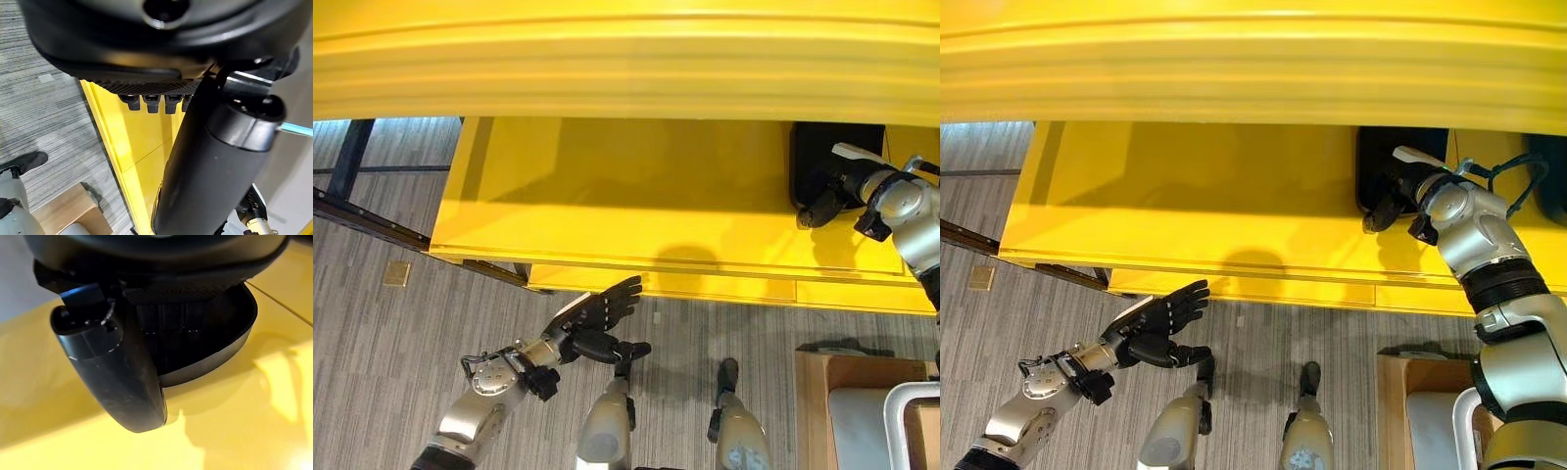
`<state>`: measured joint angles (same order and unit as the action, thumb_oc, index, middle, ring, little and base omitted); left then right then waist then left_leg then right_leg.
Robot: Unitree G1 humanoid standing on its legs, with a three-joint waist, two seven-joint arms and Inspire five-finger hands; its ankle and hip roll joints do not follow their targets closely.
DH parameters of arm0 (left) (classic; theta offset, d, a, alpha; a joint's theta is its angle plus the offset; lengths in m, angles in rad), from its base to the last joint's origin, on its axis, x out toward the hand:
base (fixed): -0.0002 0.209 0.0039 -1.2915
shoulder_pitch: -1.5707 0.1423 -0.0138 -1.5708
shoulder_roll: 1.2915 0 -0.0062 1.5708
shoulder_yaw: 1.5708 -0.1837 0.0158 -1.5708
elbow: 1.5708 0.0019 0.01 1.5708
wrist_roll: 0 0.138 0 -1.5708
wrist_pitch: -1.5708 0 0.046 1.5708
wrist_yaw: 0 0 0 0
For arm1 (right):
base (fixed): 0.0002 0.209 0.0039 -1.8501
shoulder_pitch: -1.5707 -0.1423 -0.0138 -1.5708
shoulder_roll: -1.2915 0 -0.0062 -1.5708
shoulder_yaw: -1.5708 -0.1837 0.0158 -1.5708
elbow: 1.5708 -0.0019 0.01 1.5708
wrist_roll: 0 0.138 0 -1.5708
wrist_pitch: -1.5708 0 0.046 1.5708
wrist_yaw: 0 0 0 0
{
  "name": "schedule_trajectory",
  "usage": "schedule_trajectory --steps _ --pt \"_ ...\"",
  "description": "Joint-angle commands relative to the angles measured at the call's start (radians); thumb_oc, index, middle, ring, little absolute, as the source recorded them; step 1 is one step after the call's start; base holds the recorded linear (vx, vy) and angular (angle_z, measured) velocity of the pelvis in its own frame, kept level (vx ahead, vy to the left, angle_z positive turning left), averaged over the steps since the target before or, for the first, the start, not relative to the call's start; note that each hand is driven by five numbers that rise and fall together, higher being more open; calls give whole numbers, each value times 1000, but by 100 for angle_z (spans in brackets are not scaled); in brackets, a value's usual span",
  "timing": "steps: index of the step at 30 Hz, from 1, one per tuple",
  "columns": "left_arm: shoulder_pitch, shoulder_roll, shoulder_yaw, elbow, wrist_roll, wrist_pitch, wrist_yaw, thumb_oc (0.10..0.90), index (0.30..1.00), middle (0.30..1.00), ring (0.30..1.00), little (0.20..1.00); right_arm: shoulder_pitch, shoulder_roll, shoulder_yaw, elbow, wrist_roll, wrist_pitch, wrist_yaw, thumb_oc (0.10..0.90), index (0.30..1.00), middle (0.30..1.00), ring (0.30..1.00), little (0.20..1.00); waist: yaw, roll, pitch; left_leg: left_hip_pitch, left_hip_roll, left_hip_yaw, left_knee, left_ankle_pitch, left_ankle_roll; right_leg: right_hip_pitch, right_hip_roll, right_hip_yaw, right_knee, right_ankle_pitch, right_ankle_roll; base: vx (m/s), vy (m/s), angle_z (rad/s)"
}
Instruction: Move parts from the plastic box to the shelf.
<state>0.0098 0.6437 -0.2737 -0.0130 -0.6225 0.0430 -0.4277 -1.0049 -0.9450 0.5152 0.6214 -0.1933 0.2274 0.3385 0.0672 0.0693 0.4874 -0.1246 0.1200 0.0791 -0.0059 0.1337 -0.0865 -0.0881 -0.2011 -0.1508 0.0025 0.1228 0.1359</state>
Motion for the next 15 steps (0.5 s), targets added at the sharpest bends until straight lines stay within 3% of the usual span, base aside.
schedule_trajectory --steps 1,15 --pt "4 -14 12 -130 -54 -90 -2 900 1000 1000 1000 1000 -131 -32 20 -18 -43 -1 -46 900 1000 1000 1000 1000 4 -12 -21 -15 11 0 157 -189 29 -62 2 37 182 -170 -43 0 0 0" --pt "15 -9 20 -139 -55 -98 -10 900 1000 1000 1000 1000 -160 -63 63 -2 -105 -24 -19 900 1000 1000 1000 1000 5 -10 -17 -19 12 7 138 -179 28 -69 1 33 174 -167 -44 -4 0 0"
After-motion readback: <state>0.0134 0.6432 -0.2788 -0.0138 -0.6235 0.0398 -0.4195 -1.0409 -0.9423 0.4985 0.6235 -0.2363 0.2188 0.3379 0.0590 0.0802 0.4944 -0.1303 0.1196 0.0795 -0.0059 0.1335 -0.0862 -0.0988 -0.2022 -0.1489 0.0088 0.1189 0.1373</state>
